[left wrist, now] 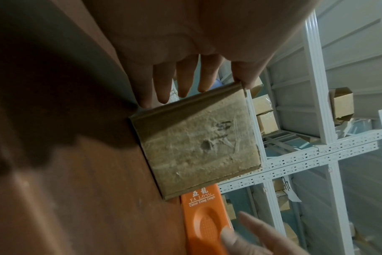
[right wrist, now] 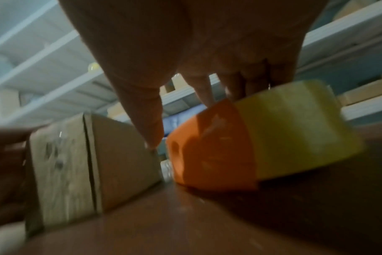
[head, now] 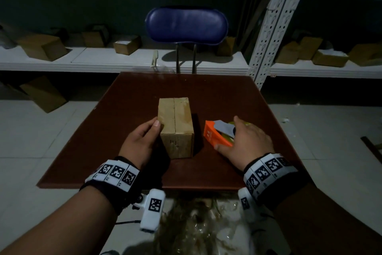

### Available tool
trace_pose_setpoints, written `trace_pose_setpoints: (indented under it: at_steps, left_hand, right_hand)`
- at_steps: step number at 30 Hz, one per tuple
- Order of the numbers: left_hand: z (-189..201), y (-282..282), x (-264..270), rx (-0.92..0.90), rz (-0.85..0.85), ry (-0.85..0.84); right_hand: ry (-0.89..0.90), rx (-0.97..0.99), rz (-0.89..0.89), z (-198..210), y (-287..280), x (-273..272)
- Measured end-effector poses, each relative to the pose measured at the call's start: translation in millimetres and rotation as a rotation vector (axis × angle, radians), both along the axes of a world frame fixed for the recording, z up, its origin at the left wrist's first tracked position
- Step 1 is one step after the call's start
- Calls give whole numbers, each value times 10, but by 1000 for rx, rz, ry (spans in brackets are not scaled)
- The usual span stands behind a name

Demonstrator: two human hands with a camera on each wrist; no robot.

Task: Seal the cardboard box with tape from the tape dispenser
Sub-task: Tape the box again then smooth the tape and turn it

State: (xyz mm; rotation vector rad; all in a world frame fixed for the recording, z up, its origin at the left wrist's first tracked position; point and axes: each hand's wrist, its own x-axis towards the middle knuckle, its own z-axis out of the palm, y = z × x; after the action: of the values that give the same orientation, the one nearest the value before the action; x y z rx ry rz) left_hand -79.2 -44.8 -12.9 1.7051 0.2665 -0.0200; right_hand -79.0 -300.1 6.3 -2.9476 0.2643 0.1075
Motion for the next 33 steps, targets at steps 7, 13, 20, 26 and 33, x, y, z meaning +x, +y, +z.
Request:
trace_pose_setpoints:
  at_steps: [7,13,20,26,33]
  left_hand:
    - [21,-46,3,-28,-16,4]
    - [109,96,13,-56,135,-72]
    - [335,104,-36,-15,183,-387]
    - [482,-138,-221,-348,-57,-308]
    - [531,-222,-378,-364,-258,-246]
  right_hand:
    - [66,-162,102,-51,64,-12]
    - [-104,-28,92,10,37,-48]
    - [-545,459,86,311,-109,-156]
    - [-604,842,270,375,-24,-336]
    - [-491,863,446,334,27,-405]
